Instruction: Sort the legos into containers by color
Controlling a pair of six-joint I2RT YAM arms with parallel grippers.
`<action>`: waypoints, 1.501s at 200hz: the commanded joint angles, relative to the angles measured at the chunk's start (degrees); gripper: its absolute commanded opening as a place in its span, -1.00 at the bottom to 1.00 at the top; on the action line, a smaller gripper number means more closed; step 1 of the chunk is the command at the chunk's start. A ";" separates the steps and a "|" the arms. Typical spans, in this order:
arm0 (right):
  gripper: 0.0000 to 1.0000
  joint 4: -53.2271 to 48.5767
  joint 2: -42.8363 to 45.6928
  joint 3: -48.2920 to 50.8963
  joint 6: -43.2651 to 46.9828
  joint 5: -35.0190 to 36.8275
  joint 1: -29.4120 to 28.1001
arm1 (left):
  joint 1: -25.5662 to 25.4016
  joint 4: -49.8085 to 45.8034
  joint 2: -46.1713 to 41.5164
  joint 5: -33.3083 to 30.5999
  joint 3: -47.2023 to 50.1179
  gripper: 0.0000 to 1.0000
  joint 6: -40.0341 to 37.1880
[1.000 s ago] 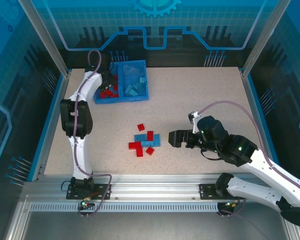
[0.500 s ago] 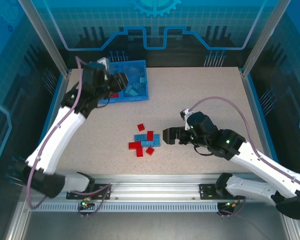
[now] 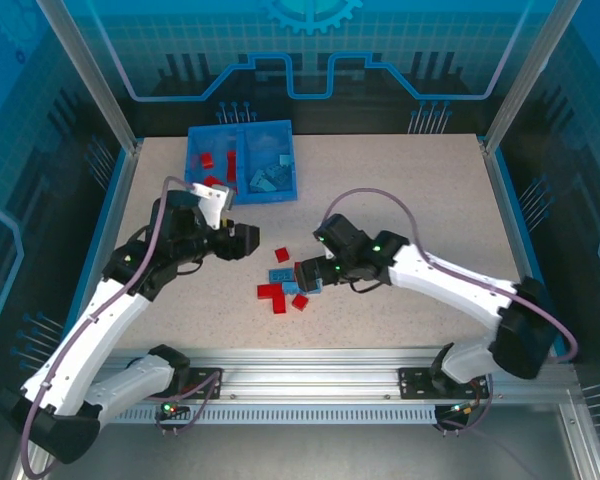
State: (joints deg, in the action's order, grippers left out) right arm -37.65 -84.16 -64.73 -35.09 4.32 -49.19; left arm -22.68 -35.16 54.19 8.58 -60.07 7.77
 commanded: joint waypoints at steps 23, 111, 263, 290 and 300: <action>1.00 -3.69 -12.57 -8.37 3.84 3.76 0.49 | -0.16 2.22 -0.67 0.17 4.61 0.97 -11.23; 0.30 -0.24 -20.39 -4.56 -0.77 4.80 0.74 | 0.29 1.58 -0.88 -2.69 5.80 0.97 -13.20; 0.12 0.47 -24.80 -3.56 -3.59 6.68 1.37 | 0.97 1.59 -1.30 -2.93 6.32 0.97 -13.29; 0.20 0.64 -20.97 -1.38 -2.33 7.50 1.12 | 1.21 1.80 -1.28 -2.87 6.46 0.97 -13.22; 0.22 0.72 -20.71 -1.11 -2.06 7.59 1.11 | 1.23 1.93 -1.17 -2.71 6.55 0.97 -13.22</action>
State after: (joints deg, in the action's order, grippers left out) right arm -33.69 -106.94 -68.07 -37.45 10.13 -48.29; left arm -22.00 -34.15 53.82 6.24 -54.15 -4.67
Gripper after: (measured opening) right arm 0.604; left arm 0.987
